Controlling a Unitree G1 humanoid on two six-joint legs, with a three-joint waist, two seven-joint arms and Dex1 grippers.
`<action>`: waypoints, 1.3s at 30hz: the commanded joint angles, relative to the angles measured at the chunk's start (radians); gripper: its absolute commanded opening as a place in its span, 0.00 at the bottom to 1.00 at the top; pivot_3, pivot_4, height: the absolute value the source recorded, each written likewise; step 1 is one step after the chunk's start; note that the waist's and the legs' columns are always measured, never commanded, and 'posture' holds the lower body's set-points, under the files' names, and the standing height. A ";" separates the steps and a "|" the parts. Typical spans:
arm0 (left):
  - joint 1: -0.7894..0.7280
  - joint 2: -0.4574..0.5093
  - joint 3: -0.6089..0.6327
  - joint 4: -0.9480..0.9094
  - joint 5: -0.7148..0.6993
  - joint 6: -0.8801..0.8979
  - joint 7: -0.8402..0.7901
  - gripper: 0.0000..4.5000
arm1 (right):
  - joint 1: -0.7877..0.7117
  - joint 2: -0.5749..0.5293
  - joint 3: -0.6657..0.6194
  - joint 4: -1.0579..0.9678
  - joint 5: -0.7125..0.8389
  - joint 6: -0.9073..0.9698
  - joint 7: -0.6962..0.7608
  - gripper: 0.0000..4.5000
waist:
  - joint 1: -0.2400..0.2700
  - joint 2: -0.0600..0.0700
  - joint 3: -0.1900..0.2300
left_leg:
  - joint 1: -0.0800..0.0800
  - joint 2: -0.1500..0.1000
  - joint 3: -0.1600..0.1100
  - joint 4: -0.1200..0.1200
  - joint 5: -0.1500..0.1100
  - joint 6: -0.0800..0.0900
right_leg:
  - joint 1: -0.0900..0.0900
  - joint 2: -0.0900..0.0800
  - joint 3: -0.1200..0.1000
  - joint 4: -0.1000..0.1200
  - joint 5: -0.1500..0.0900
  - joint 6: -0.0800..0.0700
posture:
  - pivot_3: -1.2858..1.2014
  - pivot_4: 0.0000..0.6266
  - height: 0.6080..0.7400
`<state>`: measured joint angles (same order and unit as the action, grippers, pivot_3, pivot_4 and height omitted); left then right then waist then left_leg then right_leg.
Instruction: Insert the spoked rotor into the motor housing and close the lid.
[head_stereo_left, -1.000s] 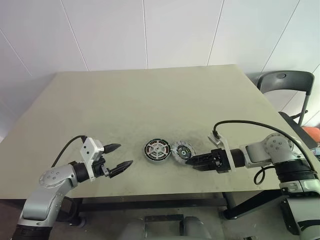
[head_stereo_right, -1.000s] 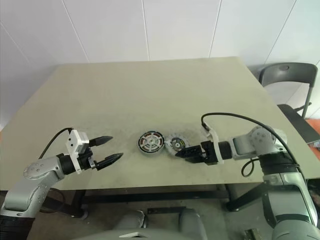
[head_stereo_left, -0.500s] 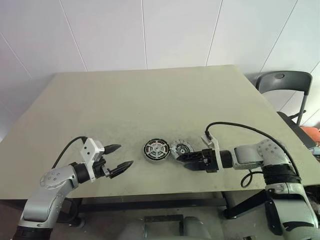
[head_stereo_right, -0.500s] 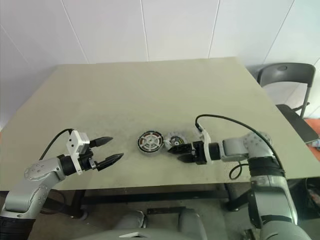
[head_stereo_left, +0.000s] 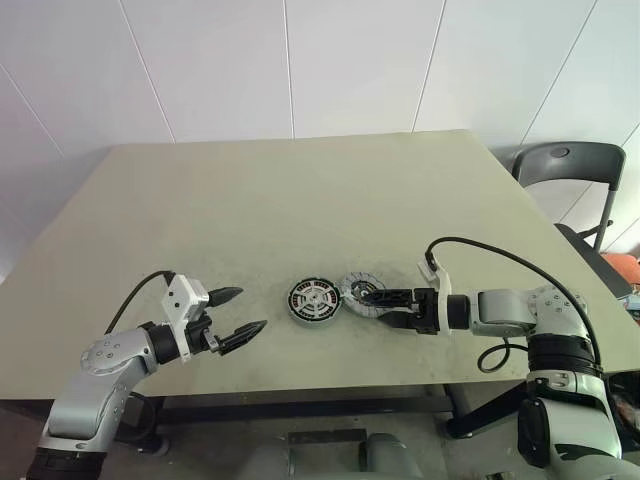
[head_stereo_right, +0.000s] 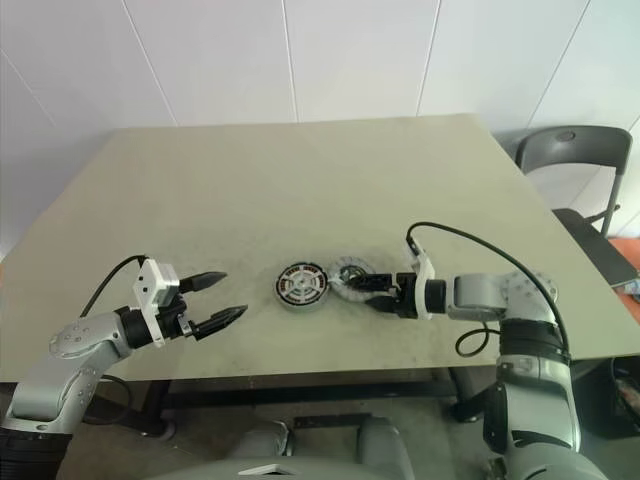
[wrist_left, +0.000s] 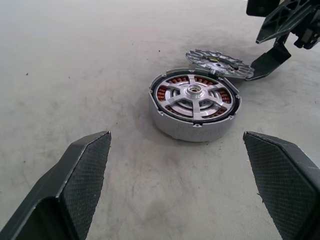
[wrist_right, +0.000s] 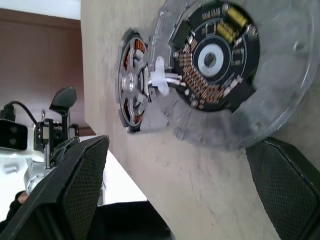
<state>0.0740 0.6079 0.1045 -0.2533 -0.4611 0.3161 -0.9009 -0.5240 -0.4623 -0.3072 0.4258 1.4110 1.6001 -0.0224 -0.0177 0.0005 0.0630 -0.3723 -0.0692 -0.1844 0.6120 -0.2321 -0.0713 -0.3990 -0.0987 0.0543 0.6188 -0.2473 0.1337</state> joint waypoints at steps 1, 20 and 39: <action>-0.009 0.001 0.006 -0.006 0.004 -0.022 0.000 1.00 | -0.027 0.033 -0.072 0.044 -0.021 -0.047 -0.025 1.00 | -0.001 0.000 0.000 | 0.000 0.000 0.000 0.000 0.000 0.000 | 0.001 0.000 0.000 0.000 0.000 0.000 | 0.52 0.00 1.00; -0.007 0.001 0.010 -0.005 0.008 -0.026 -0.004 1.00 | -0.019 0.093 -0.170 0.014 -0.141 -0.052 -0.019 0.73 | -0.002 0.001 0.000 | 0.002 0.002 0.001 0.002 0.000 0.000 | 0.003 0.001 0.000 -0.003 0.001 -0.001 | 0.52 0.00 1.00; -0.005 0.008 0.014 -0.018 0.006 -0.021 -0.003 1.00 | -0.001 0.125 -0.164 -0.180 -0.230 -0.099 0.101 0.01 | -0.003 0.004 0.001 | 0.000 0.003 0.002 -0.001 0.000 0.000 | 0.001 0.001 0.000 -0.005 0.002 0.000 | 0.52 0.00 1.00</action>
<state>0.0762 0.6068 0.1038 -0.2498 -0.4482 0.3032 -0.9029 -0.5152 -0.3407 -0.4826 0.3198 1.1700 1.5034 0.0426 -0.0202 0.0044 0.0642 -0.3727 -0.0666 -0.1827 0.6111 -0.2323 -0.0711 -0.3988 -0.0974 0.0542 0.6143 -0.2456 0.1332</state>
